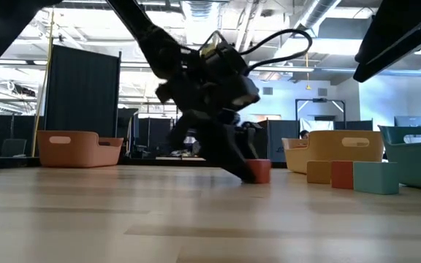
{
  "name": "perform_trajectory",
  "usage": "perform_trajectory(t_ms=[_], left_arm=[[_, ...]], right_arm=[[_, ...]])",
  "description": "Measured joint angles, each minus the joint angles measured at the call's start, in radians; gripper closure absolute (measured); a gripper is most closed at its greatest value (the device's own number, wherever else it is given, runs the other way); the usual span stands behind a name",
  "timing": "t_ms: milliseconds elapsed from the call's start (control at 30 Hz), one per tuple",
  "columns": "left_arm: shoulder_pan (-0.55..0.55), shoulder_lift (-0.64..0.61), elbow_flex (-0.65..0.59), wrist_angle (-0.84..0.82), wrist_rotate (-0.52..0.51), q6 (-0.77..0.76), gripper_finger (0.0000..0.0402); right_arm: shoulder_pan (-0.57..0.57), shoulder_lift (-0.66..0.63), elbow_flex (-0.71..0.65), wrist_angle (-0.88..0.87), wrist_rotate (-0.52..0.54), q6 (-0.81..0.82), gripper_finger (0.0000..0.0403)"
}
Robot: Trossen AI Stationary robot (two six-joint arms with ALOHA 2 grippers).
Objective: Sort blocks by size
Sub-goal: Put the top square orange block into the orange bin
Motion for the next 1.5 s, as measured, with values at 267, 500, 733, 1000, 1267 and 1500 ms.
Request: perform_trajectory(t_ms=[267,500,733,1000,1267,1500], left_arm=[[0.002,-0.142,-0.002,-0.351,-0.247,0.079,0.0276],[0.045,-0.308,-0.009,-0.567,-0.507,0.043,0.0276],[0.16,-0.481,-0.01,-0.713,-0.689,-0.124,0.0276],[0.374,-0.649,-0.01,-0.866,-0.803,-0.226,0.0276],[0.632,-0.717,-0.009,-1.03,-0.827,-0.284,0.0276],[0.837,-0.717,-0.076,-1.054,-0.825,-0.267,0.0272]], right_arm=[[0.006,0.0,0.0,-0.003,0.028,-0.014,0.0147],[0.013,0.0,0.0,-0.003,0.041,-0.024,0.0147],[0.034,-0.001,0.0,-0.007,0.045,-0.03,0.0147],[0.066,-0.001,0.0,-0.004,0.09,-0.043,0.0147],[0.094,-0.001,0.0,-0.004,0.143,-0.067,0.0147],[0.099,-0.001,0.0,-0.004,0.158,-0.077,0.0147]])
